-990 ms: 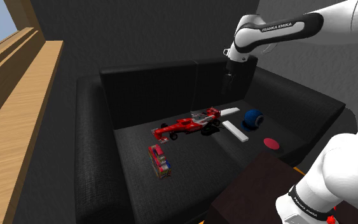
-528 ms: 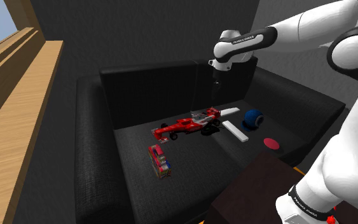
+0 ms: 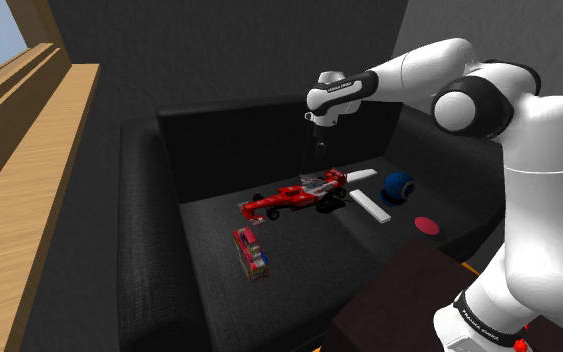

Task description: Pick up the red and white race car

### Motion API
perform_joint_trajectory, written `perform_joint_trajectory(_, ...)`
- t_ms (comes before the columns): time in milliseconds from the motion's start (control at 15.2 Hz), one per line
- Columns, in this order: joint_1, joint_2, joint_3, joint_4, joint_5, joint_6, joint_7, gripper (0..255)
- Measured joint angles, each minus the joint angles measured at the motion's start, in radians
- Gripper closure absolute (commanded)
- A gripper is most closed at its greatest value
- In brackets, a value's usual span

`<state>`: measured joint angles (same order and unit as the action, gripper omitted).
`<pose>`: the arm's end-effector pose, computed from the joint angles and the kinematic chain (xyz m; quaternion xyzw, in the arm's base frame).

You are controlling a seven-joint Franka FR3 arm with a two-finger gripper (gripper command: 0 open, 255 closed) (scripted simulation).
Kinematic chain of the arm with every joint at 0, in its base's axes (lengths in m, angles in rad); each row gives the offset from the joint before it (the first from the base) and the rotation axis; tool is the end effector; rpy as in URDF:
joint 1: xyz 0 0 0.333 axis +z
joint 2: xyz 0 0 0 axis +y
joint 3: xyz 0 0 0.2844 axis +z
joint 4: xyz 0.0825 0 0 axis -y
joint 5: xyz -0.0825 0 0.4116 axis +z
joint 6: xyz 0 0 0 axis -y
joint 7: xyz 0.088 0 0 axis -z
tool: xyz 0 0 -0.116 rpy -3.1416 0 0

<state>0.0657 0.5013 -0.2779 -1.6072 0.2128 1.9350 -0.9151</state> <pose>0.6642 -0.1104 0.2841 -0.9470 -0.3108 0.0482 0.0648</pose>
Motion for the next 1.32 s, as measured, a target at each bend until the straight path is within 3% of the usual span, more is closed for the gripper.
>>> perform_joint_trajectory(462,-0.041,0.314,0.057,0.351,0.004,-0.098,-0.095,0)
perform_joint_trajectory(594,-0.046,0.359,0.064,0.399,0.003,-0.107,-0.107,0)
perform_joint_trajectory(1056,-0.053,0.419,0.072,0.406,0.009,-0.058,-0.120,0)
perform_joint_trajectory(1122,-0.053,0.422,0.072,0.407,0.010,-0.056,-0.119,255)
perform_joint_trajectory(1320,-0.052,0.423,0.072,0.407,0.010,-0.053,-0.118,255)
